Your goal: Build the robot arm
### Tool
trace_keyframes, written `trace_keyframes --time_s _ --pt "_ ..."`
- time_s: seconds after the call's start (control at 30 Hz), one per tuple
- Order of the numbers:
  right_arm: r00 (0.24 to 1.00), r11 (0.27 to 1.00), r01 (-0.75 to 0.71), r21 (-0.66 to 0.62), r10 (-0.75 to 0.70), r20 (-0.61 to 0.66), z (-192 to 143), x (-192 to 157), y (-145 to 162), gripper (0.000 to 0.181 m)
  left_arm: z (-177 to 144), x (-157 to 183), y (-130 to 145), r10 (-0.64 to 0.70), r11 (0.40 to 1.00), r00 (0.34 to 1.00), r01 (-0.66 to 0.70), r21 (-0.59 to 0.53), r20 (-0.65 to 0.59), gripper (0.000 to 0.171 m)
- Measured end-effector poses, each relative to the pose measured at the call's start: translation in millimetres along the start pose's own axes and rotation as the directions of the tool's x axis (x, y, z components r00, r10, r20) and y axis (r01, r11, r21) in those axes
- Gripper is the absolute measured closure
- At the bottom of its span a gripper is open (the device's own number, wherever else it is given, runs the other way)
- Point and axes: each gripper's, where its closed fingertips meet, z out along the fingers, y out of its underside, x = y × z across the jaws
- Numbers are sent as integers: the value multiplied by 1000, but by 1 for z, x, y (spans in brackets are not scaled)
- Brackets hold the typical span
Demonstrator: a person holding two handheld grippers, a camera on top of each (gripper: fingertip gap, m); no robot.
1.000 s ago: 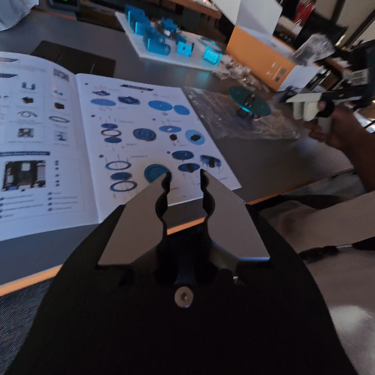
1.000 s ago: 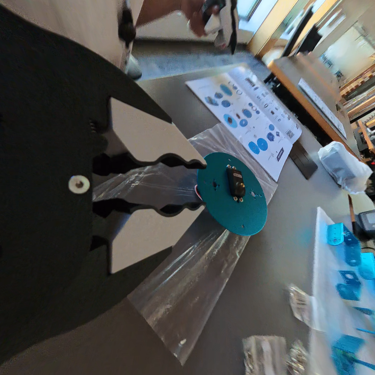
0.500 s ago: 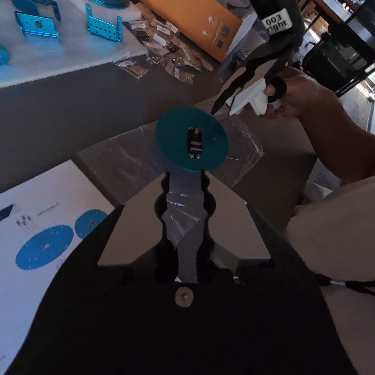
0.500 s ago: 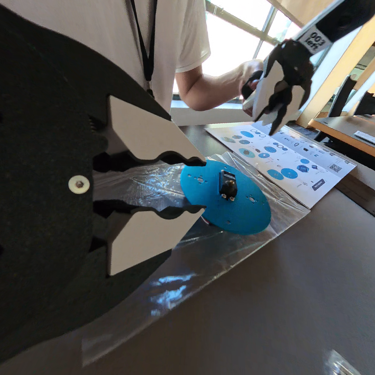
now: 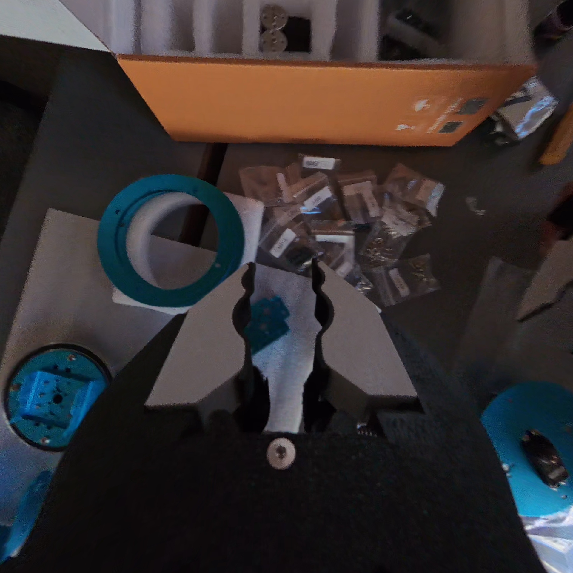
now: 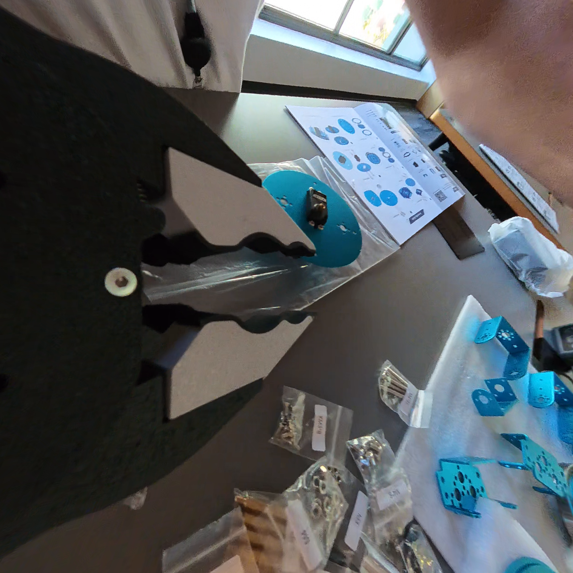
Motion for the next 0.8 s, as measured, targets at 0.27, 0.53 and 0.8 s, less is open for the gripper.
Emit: trace_keyframes --time_s 0.27,0.53,0.8 --pt "1000 999 -20 27 20 12 -19 11 -7 151 54 -40 23 75 941 996 -87 -328 -49 123" --pt "995 995 -79 68 75 67 -27 9 -14 153 59 -39 37 206 894 978 -177 -412 27 146" --pt "994 995 -87 48 84 71 -25 11 -10 154 50 -29 24 269 893 962 -236 -383 36 157"
